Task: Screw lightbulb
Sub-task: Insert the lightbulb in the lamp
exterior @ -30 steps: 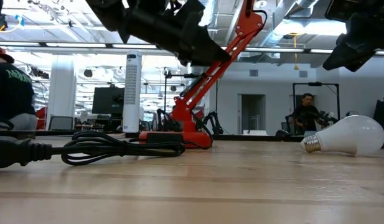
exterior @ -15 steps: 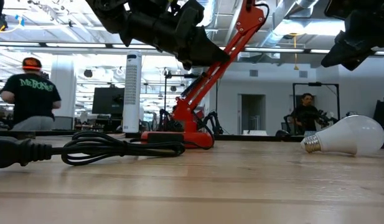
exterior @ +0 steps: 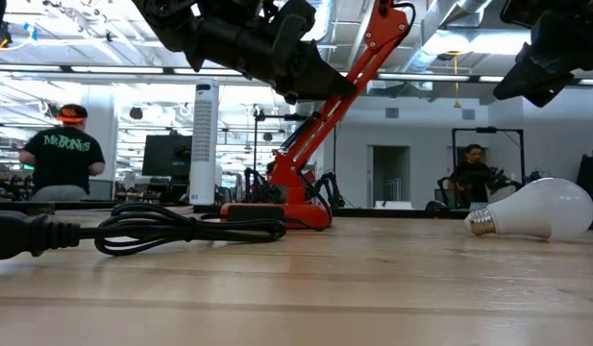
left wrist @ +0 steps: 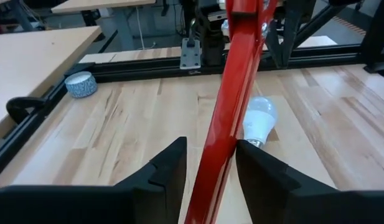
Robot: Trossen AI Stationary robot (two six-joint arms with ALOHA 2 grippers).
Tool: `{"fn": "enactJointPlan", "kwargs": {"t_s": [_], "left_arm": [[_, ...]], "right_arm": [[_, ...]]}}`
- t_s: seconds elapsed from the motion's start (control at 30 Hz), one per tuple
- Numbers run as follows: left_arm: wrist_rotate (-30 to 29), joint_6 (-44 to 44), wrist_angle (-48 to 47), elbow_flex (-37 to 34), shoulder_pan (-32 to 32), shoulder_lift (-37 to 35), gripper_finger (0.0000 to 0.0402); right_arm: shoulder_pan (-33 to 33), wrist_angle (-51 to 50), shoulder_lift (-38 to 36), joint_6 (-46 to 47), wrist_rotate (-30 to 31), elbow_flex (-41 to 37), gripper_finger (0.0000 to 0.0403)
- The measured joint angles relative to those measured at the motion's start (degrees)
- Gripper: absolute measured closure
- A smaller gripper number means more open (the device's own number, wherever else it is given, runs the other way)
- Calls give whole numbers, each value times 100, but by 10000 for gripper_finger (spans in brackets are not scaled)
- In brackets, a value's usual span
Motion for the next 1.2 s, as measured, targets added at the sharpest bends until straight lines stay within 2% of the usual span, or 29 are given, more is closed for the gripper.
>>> {"fn": "enactJointPlan", "kwargs": {"t_s": [0.17, 0.27, 0.5, 0.8, 0.93, 1.2], "left_arm": [[103, 127, 41, 0, 23, 0, 308], [411, 127, 48, 0, 74, 2, 303], [432, 193, 50, 0, 72, 2, 277], [547, 188, 49, 0, 79, 2, 287], [577, 185, 6, 0, 79, 2, 308], [291, -332, -48, 0, 70, 2, 387]], "right_arm": [[0, 1, 0, 0, 14, 0, 377], [0, 2, 0, 13, 14, 0, 377], [0, 129, 0, 15, 16, 0, 377], [-64, 333, -2, -140, 143, 0, 377], [-160, 330, -2, -202, 145, 0, 377], [-300, 329, -2, -285, 145, 0, 377]]}}
